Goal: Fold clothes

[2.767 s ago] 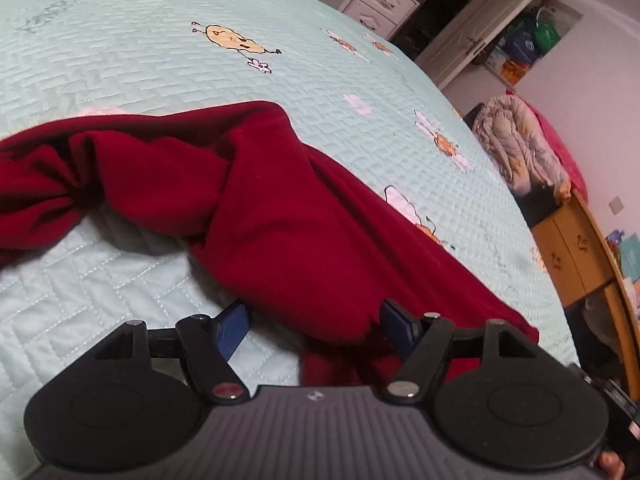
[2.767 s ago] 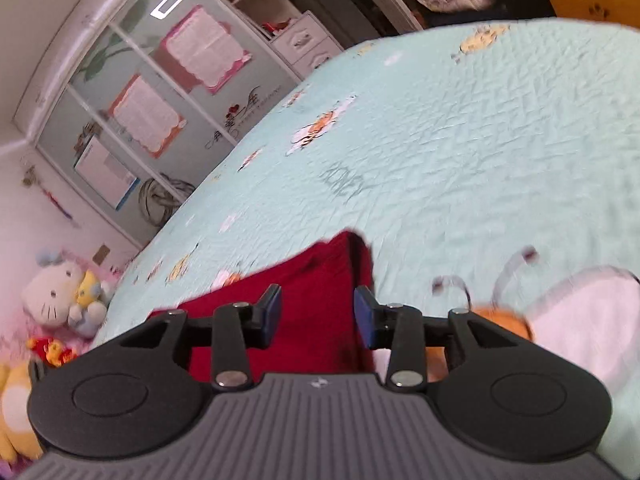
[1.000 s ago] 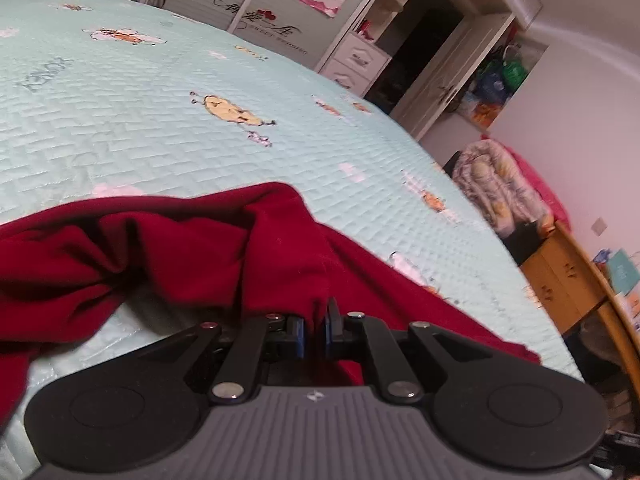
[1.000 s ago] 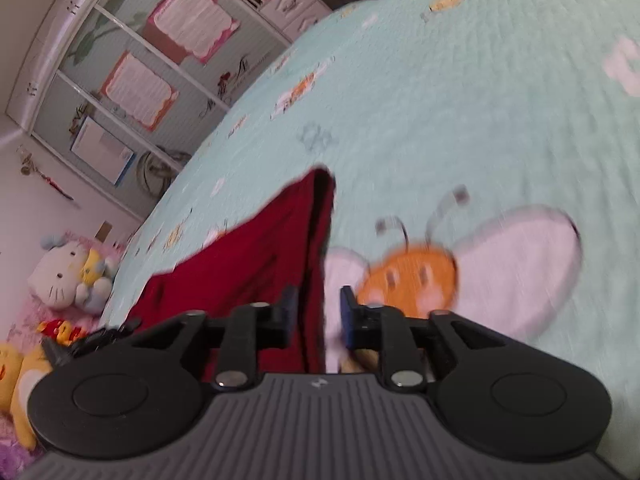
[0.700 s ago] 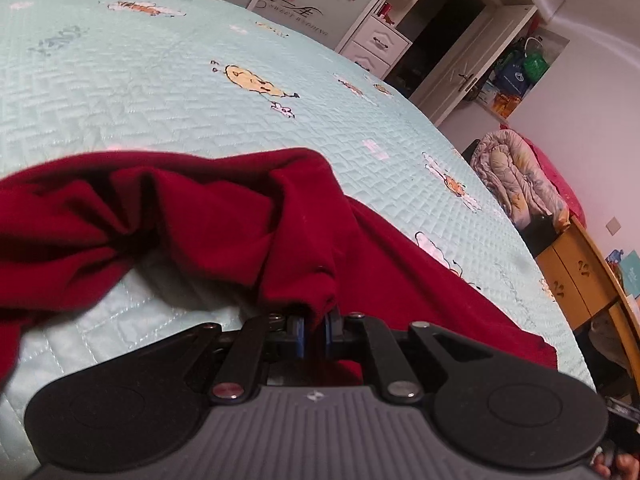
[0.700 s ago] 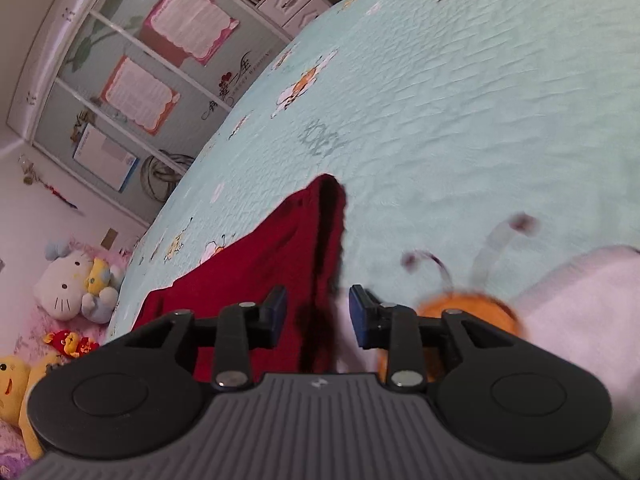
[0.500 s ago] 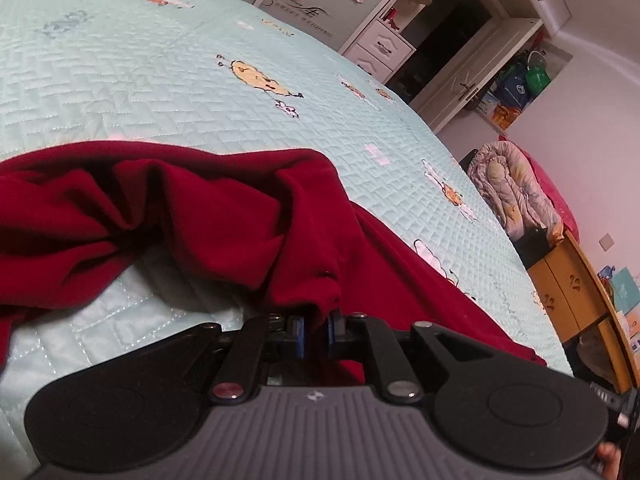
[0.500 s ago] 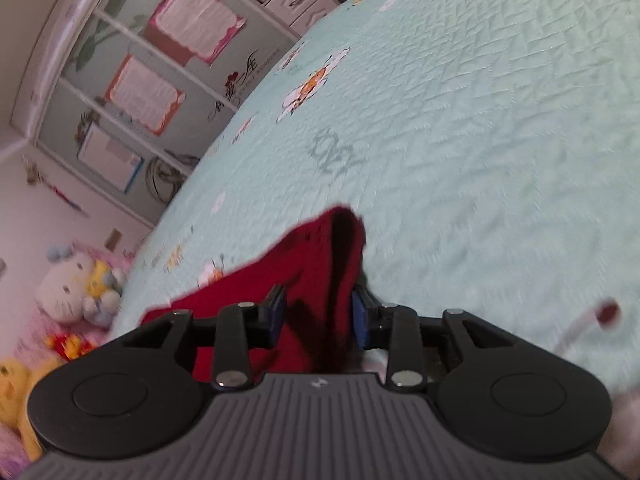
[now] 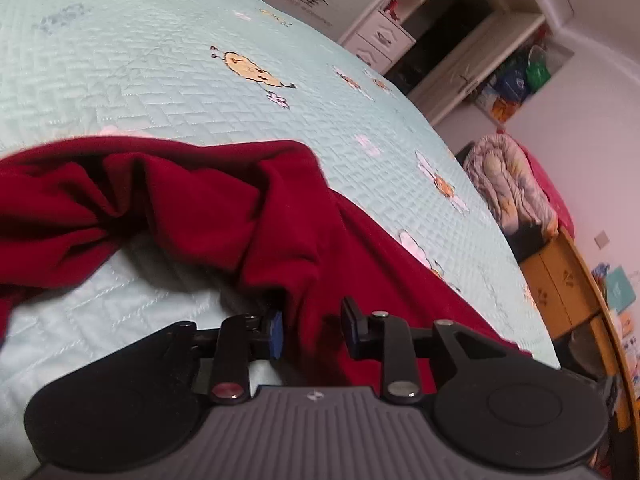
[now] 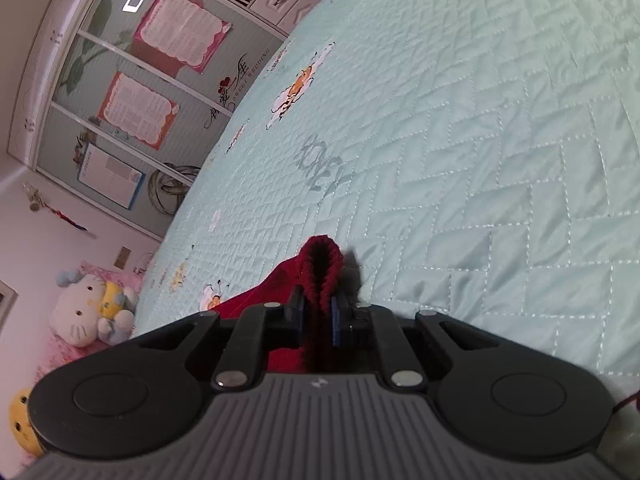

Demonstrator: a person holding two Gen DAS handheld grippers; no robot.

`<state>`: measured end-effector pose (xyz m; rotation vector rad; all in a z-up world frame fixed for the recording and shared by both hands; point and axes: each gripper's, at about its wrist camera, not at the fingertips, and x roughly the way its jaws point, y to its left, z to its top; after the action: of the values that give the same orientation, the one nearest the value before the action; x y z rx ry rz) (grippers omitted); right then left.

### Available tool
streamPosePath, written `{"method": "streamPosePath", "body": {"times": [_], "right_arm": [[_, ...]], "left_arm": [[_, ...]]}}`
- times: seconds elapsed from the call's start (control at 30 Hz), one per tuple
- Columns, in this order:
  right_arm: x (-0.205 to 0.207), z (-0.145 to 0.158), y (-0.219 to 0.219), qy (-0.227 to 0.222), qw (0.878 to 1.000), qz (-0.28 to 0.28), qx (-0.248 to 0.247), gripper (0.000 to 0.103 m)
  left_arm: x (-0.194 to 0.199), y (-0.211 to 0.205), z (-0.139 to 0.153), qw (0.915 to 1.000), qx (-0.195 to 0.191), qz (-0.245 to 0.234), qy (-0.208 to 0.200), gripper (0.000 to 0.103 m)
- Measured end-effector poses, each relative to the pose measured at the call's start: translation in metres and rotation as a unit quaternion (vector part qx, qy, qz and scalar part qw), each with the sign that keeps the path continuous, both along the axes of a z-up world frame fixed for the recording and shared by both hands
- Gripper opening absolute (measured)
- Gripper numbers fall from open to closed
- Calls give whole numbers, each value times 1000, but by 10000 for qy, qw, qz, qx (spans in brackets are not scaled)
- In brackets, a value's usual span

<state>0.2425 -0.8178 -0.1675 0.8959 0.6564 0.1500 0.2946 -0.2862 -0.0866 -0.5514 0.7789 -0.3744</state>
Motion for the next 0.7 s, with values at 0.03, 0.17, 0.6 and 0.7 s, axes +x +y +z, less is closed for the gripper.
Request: {"method": "streamPosePath", "body": {"times": [0.03,0.17,0.6,0.7], "right_arm": [[0,0,2,-18,10000,0,-66,10],[-5,-8,0,-260,9996,-6,-142,8],[-8,-6,3,-441,9977,-163,-488,7],[-11,10,2,-481,9939,-472,-869,7]], "left_arm": [[-6,2,5,10000,-73,-31,-29,42],[-5,19,2,9972,-579,422,195,60],[62,28,-36,9713,-2005,1283,32,9],[58,26,0,9826,-1512,865,-643,9]]}}
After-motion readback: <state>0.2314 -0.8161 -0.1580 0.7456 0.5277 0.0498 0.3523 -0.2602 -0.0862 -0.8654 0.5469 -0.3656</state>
